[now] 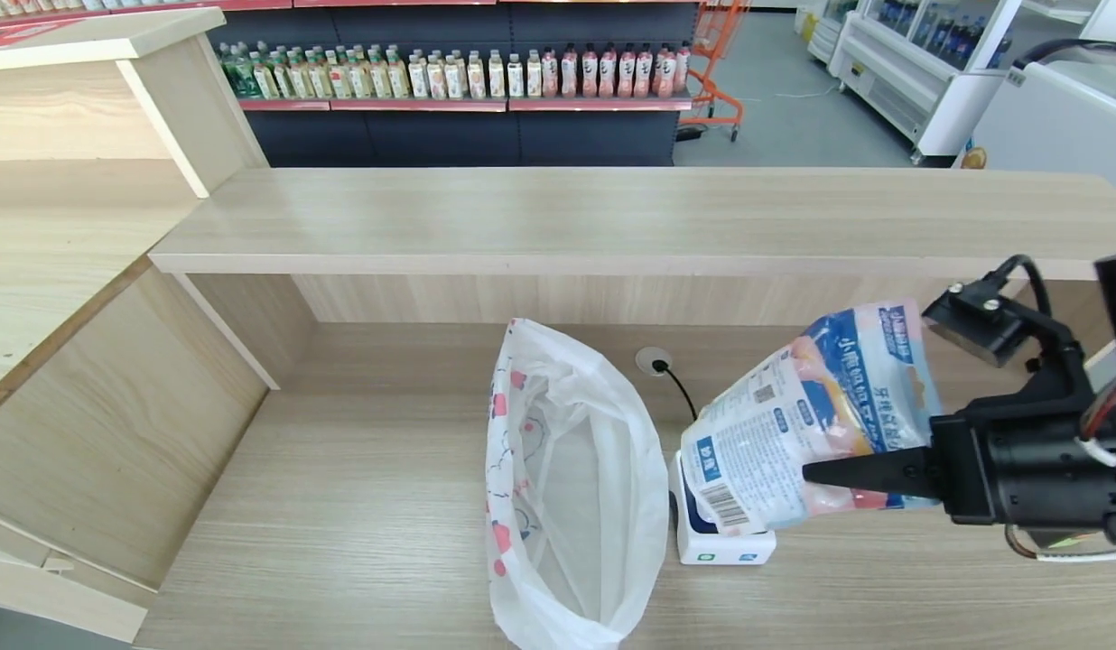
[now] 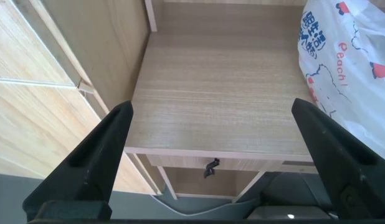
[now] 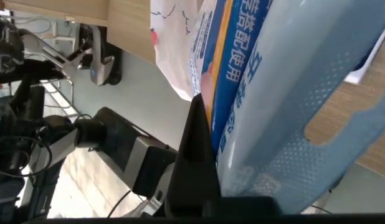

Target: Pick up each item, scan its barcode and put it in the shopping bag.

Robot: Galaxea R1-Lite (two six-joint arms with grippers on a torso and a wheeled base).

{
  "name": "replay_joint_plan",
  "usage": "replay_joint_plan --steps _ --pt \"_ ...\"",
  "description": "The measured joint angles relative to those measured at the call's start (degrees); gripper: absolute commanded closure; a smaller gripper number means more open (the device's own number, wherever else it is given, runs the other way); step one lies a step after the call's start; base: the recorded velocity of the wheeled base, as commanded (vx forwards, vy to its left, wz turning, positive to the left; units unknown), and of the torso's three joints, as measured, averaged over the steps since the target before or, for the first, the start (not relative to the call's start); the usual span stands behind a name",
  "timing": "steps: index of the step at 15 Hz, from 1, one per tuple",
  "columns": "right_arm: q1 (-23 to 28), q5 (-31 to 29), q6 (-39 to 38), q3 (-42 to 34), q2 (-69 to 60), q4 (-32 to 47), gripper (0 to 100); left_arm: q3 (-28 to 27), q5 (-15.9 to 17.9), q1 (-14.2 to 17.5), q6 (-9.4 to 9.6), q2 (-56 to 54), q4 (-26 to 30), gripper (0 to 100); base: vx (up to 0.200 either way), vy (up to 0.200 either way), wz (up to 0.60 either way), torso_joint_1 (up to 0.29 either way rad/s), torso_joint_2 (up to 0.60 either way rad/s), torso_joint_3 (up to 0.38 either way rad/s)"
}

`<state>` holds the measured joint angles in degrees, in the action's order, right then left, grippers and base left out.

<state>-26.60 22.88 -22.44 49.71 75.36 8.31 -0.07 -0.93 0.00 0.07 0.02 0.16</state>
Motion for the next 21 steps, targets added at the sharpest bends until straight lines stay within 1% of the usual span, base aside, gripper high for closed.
replay_joint_plan --steps 2,6,8,13,15,17,19,21 --pt "-2.1 -1.7 -0.1 1.4 3.7 -0.3 100 0.0 0.0 0.0 0.0 0.0 0.0 0 0.0 0.0 0.0 0.0 0.0 0.0" --pt "-5.3 -2.1 0.3 4.2 10.0 -0.5 100 0.0 0.0 0.0 0.02 0.0 0.0 0 0.0 0.0 0.0 0.0 0.0 0.0" --pt "-6.6 -2.4 2.7 5.2 13.6 -1.3 100 0.0 0.0 0.0 0.0 0.0 0.0 0 0.0 0.0 0.0 0.0 0.0 0.0" --pt "-7.6 -4.7 12.0 6.6 24.1 -12.1 100 0.0 0.0 0.0 0.02 0.0 0.0 0 0.0 0.0 0.0 0.0 0.0 0.0" --pt "-8.1 -7.1 14.8 8.1 28.5 -13.8 100 0.0 0.0 0.0 0.02 0.0 0.0 0 0.0 0.0 0.0 0.0 0.0 0.0" --pt "-9.3 -8.8 16.5 11.2 32.4 -14.1 100 0.0 0.0 0.0 0.02 0.0 0.0 0 0.0 0.0 0.0 0.0 0.0 0.0" --pt "-11.0 -9.2 17.2 13.5 35.6 -16.7 100 0.0 0.0 0.0 0.02 0.0 0.0 0 0.0 0.0 0.0 0.0 0.0 0.0" --pt "-11.9 -9.3 19.7 14.1 37.9 -19.4 100 0.0 0.0 0.0 0.02 0.0 0.0 0 0.0 0.0 0.0 0.0 0.0 0.0"
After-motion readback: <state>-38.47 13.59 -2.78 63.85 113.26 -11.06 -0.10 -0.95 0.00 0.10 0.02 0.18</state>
